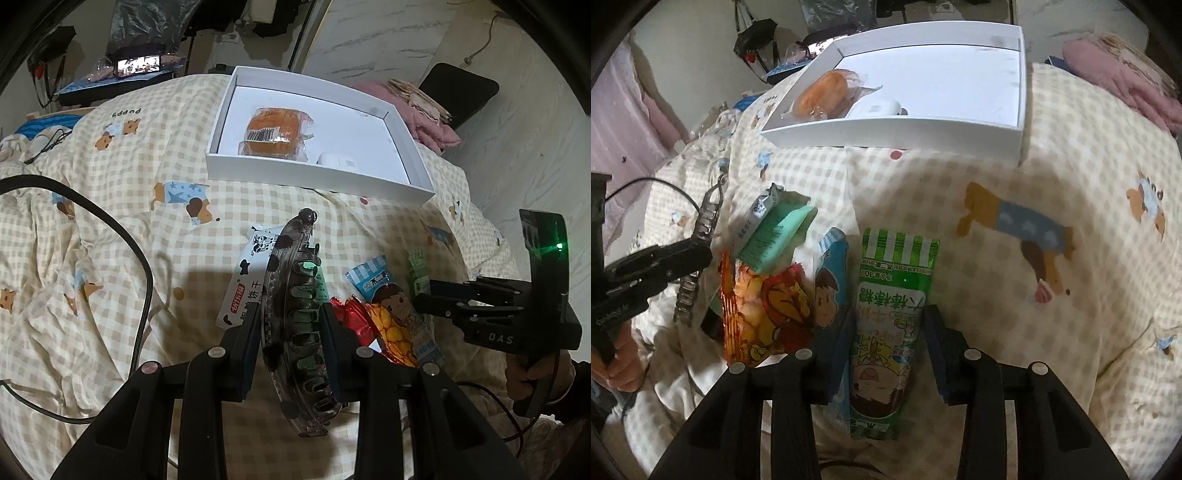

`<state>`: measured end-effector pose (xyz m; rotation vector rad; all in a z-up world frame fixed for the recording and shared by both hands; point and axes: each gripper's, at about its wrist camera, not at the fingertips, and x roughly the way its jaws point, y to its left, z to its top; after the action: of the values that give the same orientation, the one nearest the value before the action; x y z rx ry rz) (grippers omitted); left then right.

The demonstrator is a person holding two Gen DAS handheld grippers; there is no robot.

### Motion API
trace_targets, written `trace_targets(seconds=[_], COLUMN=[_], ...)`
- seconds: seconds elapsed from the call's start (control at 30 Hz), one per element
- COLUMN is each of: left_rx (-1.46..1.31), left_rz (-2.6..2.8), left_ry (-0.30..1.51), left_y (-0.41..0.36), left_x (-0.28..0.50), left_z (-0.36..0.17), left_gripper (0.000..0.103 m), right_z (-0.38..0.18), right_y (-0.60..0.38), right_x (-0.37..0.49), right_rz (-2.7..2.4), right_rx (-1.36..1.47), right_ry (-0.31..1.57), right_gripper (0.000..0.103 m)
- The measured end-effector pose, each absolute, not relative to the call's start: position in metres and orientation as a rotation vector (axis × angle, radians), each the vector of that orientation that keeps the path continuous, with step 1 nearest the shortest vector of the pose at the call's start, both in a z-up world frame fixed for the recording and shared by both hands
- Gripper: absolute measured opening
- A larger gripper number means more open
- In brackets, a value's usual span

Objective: Organize objects
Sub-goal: 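Move the right gripper down toward the green-striped candy stick packet, then close the right gripper on the green-striped packet and lift it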

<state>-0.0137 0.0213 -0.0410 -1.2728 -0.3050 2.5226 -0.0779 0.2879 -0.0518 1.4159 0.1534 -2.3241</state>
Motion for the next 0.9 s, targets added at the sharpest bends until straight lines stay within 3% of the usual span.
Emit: trace_targets(seconds=[0.13, 0.3, 0.6, 0.63, 0.73, 0.9], left_rx=[-1.273, -1.272, -1.275, -1.275, -1.274, -1.28], left_rz=[2.522, 2.522, 2.519, 2.519, 2.518, 2.513], left_ry=[-0.303, -0.303, -0.301, -0.3, -0.297, -0.297], left_y=[0.022, 0.022, 0.021, 0.021, 0.021, 0.022], left_x=[-0.013, -0.013, -0.014, -0.014, -0.014, -0.014], left_z=[-0.041, -0.04, -0.041, -0.041, -0.041, -0.042], left_gripper=[0.034, 0.034, 0.034, 0.034, 0.034, 0.034], right_z=[-0.047, -0.03, -0.016, -0.018, -0.027, -0.036], right_y=[0.289, 0.281, 0.238, 0.234, 0.229, 0.243], right_x=[-0.078, -0.085, -0.12, -0.121, -0.116, -0.096], right_rz=[-2.335, -2.354, -2.409, -2.406, -2.408, -2.41], right_rx=[1.376, 1.275, 1.062, 1.054, 1.049, 1.1], right_ry=[0.154, 0.201, 0.446, 0.469, 0.54, 0.519], right_gripper=[0.025, 0.024, 0.024, 0.025, 0.043, 0.044])
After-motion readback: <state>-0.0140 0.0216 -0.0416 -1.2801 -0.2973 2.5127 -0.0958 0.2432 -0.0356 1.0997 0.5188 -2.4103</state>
